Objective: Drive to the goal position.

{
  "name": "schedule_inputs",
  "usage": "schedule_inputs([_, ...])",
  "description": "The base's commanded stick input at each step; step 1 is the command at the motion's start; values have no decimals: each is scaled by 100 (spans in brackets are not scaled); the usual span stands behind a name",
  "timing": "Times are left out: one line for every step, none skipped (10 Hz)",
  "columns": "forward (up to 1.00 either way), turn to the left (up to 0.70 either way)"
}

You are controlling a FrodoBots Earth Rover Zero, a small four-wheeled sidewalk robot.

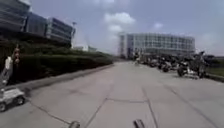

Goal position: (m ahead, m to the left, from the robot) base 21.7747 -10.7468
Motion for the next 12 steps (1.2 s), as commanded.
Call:
schedule_inputs([70, 0])
schedule_inputs([70, 0])
schedule_inputs([70, 0])
schedule_inputs([70, 0])
schedule_inputs([70, 0])
schedule_inputs([70, 0])
schedule_inputs([70, 0])
schedule_inputs([70, 0])
schedule_inputs([70, 0])
schedule_inputs([70, 0])
schedule_inputs([70, 0])
schedule_inputs([70, 0])
